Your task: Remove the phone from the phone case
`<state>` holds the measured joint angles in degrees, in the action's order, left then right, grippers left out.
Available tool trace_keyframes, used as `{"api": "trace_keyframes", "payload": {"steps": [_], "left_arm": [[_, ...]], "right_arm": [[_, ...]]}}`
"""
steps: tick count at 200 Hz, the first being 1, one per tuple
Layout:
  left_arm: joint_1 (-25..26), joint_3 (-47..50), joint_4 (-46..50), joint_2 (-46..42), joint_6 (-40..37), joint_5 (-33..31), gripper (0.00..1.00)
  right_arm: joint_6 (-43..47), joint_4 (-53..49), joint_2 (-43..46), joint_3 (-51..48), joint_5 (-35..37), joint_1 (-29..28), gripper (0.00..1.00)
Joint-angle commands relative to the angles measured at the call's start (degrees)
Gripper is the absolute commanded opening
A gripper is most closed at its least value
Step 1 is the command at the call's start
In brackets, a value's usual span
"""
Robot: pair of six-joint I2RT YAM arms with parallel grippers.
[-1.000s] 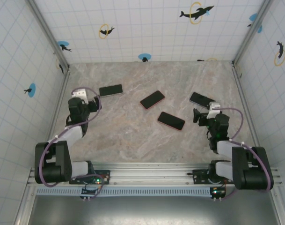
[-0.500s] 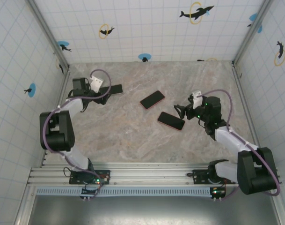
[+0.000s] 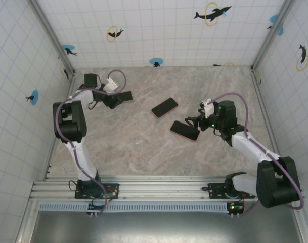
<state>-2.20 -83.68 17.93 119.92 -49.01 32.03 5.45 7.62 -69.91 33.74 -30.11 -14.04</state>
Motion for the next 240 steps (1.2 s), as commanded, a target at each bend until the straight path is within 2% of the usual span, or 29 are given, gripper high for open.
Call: {"api": "trace_keyframes", "payload": {"steps": [1, 39, 87, 163, 240], "left_arm": [[0.0, -5.9, 8.2, 4.3, -7.5, -0.2, 0.97], [0.3, -19.3, 18.9, 12.5, -11.7, -0.3, 0.97], [0.2, -29.2, 28.4, 19.3, -14.0, 0.9, 0.97], [1.0, -33.4, 33.7, 22.9, -15.3, 1.1, 0.93], [1.1, -33.1, 34.8, 21.9, -15.3, 5.8, 0.9]], "right_arm": [[1.6, -4.7, -1.7, 3.2, -1.9, -0.2, 0.99], [2.0, -7.4, -3.9, 5.2, -3.0, -0.4, 0.99], [2.4, -8.2, -5.8, 6.3, -4.7, -0.6, 0.99], [2.2, -8.6, -6.2, 6.0, -5.4, -0.6, 0.99], [2.2, -8.8, -5.6, 5.7, -6.1, -0.6, 0.99]]}}
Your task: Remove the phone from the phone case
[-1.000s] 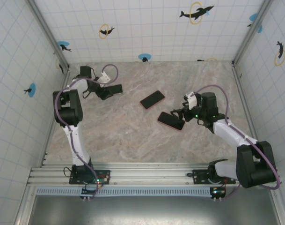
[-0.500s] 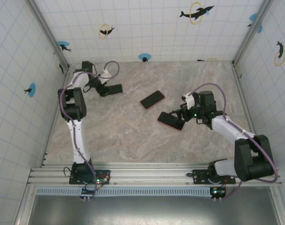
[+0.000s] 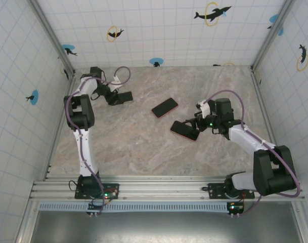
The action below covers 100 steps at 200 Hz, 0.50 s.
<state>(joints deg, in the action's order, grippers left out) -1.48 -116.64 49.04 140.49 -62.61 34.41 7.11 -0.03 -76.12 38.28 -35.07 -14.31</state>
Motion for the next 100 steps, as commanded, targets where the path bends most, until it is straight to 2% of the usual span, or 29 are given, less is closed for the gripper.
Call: {"api": "trace_keyframes", "payload": {"steps": [1, 15, 43, 77, 100], "left_arm": [[0.4, -0.1, 3.7, 1.4, -1.7, 3.4, 0.9], [0.6, 0.1, 3.5, 1.5, -1.4, 2.5, 0.9], [1.2, 1.5, 0.8, 1.3, -1.4, -4.1, 0.9], [2.1, 3.1, 0.7, 1.1, -1.7, -5.2, 0.89], [3.0, 3.9, 0.1, 1.6, -1.8, -10.4, 0.86]], "right_arm": [[0.6, -1.2, 0.7, 1.1, -1.1, -0.4, 0.99], [0.5, -0.9, 1.0, 0.8, -1.1, -0.3, 0.99], [0.5, -0.8, 1.5, 0.1, -0.5, -0.4, 0.99], [1.4, -1.3, 1.7, 0.1, 0.1, -0.4, 0.99], [1.4, -1.3, 1.1, 0.3, -0.3, -0.4, 0.99]]}}
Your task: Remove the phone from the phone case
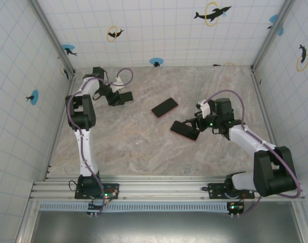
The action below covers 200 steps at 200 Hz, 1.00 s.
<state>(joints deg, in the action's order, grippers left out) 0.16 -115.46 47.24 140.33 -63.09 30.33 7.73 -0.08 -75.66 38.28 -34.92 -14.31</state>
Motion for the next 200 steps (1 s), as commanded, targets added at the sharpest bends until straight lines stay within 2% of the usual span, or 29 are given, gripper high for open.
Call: {"api": "trace_keyframes", "payload": {"steps": [1, 30, 58, 80, 91, 110, 159, 200], "left_arm": [[1.5, 2.8, 1.8, 1.8, -1.3, -6.4, 0.86], [1.8, 3.8, 0.8, 2.3, -1.2, -8.4, 0.83], [2.8, 5.6, -0.3, 3.2, -1.7, -14.1, 0.82], [3.1, 5.8, 0.0, 3.6, -1.5, -14.5, 0.79], [3.0, 5.8, 0.2, 3.5, -1.5, -14.3, 0.74], [3.2, 5.7, 0.2, 3.0, -1.3, -13.4, 0.61], [3.6, 4.9, -0.6, -1.8, 0.3, -8.6, 0.55], [3.7, 5.3, -1.6, -8.2, 1.8, -2.9, 0.52]], "right_arm": [[0.8, -1.3, 0.6, 0.4, -0.5, -0.4, 0.99], [0.8, -1.0, 0.4, 0.2, -0.6, -0.3, 0.99], [0.6, -0.7, 0.4, 0.1, -0.6, -0.4, 0.99], [0.4, -0.3, 0.3, 0.0, -0.7, -0.3, 0.99], [0.3, -0.3, 0.1, 0.0, -1.0, -0.3, 0.99], [0.0, 0.1, -0.3, 0.0, -1.3, -0.3, 0.99], [-4.2, 4.0, -0.6, -1.0, -3.8, -0.1, 0.99], [-12.5, 15.1, 0.0, -3.6, -7.3, 0.7, 0.99]]}}
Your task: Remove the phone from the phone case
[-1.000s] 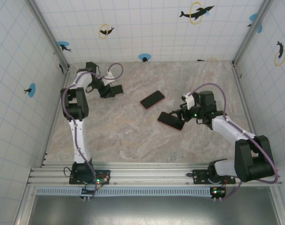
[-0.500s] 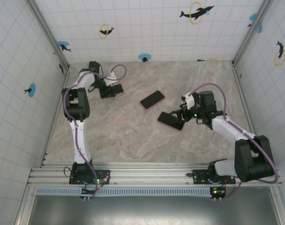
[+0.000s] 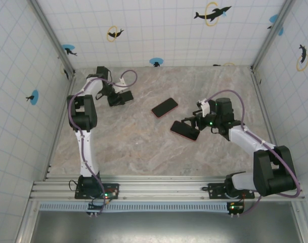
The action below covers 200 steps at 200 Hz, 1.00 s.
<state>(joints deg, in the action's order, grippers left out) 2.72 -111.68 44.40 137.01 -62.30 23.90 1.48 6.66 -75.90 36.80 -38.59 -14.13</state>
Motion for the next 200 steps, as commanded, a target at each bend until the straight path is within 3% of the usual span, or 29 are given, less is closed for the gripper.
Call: {"api": "trace_keyframes", "payload": {"steps": [1, 75, 106, 159, 200], "left_arm": [[1.1, 1.6, 1.2, -5.0, 1.0, 3.6, 0.52], [3.2, 6.1, 2.0, -11.2, 2.1, 6.3, 0.5], [5.1, 11.3, 0.2, -16.6, 3.3, 8.7, 0.5], [11.6, 21.2, -5.2, -26.1, 6.2, 10.8, 0.51], [17.4, 26.1, -8.7, -31.4, 9.0, 12.5, 0.5]], "right_arm": [[-6.4, 8.6, 0.2, -2.1, -3.7, 0.5, 0.99], [-17.7, 16.4, -1.9, -2.5, -8.1, 0.6, 0.99], [-25.8, 22.2, -3.7, -2.6, -6.7, -0.7, 0.99], [-40.0, 31.3, -8.6, -0.2, -5.8, -3.9, 0.98], [-51.0, 38.9, -13.3, 1.8, -6.3, -6.5, 0.9]]}}
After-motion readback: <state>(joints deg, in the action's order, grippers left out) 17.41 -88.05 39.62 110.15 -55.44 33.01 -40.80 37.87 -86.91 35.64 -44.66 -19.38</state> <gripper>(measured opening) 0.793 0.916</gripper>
